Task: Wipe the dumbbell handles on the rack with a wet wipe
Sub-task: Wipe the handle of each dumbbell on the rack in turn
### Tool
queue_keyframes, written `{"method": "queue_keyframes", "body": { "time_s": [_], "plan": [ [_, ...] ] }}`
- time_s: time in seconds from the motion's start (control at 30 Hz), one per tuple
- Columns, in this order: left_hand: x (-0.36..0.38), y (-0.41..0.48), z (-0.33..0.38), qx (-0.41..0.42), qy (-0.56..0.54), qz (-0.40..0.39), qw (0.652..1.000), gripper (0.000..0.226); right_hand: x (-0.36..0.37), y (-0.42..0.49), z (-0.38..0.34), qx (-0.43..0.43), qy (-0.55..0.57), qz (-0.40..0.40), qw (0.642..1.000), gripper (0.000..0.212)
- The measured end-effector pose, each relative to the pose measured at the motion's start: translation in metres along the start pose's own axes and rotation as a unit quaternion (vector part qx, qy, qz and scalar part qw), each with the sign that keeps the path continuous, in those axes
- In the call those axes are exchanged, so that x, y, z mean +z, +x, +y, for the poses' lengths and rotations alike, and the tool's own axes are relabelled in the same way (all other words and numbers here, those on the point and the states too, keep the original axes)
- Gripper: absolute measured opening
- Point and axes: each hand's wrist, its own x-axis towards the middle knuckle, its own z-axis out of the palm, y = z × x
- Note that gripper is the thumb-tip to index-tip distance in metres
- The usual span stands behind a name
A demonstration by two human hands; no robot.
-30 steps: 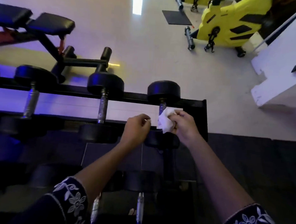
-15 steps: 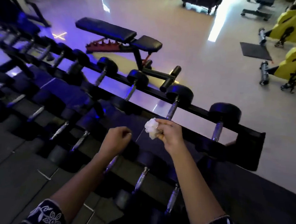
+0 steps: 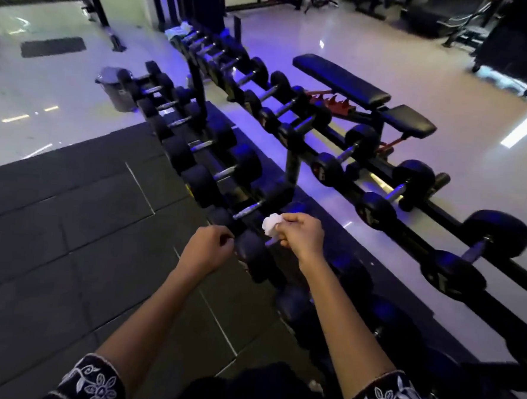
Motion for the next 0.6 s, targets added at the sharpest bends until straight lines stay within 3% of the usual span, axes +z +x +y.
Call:
{"method": "queue_keyframes", "body": {
  "time_s": [0.2,0.47,0.6],
  "plan": [
    [-0.077,0.031,-0.087,-0.023,0.028,0.038,0.999,0.02,0.142,0.002,-0.026,-0.111,-0.217,-0.014,0.97,0.015],
    [-0.134,0.167,-0.188,-0.03,0.04,0.036,0.998,0.021,0.278,0.113,-0.057,-0.178,-0.271,-0.015,0.946,0.024],
    [-0.18,0.254,-0.237,-0.062,0.056,0.03,0.996,0.023,0.358,0.183,-0.096,-0.168,-0.278,-0.042,0.945,0.028]
  ]
}}
